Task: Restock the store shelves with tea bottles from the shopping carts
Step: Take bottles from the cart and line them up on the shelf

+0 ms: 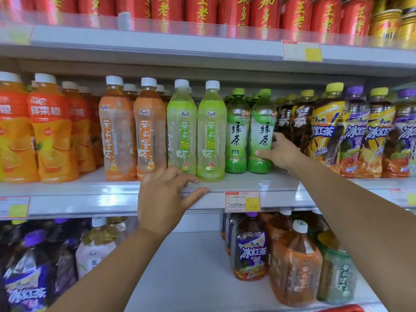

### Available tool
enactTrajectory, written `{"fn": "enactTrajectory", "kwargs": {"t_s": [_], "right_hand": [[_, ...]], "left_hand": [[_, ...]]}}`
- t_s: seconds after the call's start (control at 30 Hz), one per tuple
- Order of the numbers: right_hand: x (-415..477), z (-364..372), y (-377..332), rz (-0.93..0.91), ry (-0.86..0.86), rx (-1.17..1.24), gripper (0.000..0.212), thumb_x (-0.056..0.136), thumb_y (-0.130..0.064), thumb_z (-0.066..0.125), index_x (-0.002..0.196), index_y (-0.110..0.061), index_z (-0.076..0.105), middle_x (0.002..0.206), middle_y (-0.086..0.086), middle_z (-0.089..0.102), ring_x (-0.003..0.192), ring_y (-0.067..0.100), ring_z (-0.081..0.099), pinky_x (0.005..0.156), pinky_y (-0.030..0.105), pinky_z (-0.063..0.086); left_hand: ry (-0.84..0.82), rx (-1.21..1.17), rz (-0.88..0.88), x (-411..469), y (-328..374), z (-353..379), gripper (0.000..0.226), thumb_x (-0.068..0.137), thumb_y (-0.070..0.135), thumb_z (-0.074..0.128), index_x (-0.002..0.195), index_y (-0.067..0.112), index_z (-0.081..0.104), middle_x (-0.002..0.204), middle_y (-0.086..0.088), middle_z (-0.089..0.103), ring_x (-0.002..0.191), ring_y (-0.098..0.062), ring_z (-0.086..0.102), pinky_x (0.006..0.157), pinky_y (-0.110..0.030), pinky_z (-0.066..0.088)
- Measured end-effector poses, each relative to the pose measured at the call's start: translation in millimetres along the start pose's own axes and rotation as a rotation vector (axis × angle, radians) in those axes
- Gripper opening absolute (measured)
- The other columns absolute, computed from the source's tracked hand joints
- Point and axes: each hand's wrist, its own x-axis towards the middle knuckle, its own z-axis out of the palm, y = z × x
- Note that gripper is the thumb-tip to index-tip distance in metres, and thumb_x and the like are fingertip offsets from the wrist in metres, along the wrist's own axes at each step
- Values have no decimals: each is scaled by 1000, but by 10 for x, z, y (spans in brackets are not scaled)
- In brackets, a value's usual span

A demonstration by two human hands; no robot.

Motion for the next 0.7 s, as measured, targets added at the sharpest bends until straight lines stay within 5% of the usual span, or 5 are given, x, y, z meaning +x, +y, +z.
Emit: {"fn": "enactTrajectory", "kwargs": {"t_s": [0.3, 0.5, 0.6, 0.7], "right_hand": [[-24, 24, 29, 32, -19, -59, 82, 78, -32, 78, 144, -12, 34, 136, 7, 55, 120, 26, 54, 103, 41, 44], [-755, -155, -312, -334, 117, -168, 52, 92, -28, 64, 138, -14, 44, 120, 5, 56, 107, 18, 56, 97, 32, 46], [-1328, -145, -308, -385, -10, -125, 37, 93, -28, 62, 127, -20, 53, 109, 1, 62, 95, 12, 59, 84, 22, 47], [-1926, -62, -135, -350, -236, -170, 31, 91, -26, 64, 121, -23, 58, 106, -4, 66, 94, 9, 63, 85, 22, 50]], "left_hand": [[-11, 14, 29, -5, -20, -6, 43, 81, 66, 58, 86, 27, 76, 70, 9, 57, 73, -18, 58, 65, -29, 31], [-101, -96, -51, 46, 0, -99, 48, 78, 65, 58, 100, 26, 76, 77, 10, 51, 82, -23, 59, 72, -31, 40], [-105, -266, -100, -79, 51, -282, 45, 81, 50, 64, 114, 20, 70, 102, 3, 55, 105, -20, 50, 94, -28, 38], [-252, -328, -17, -486, 267, -578, 38, 86, 42, 62, 114, 18, 69, 109, -2, 63, 111, -23, 53, 99, -19, 33]]}}
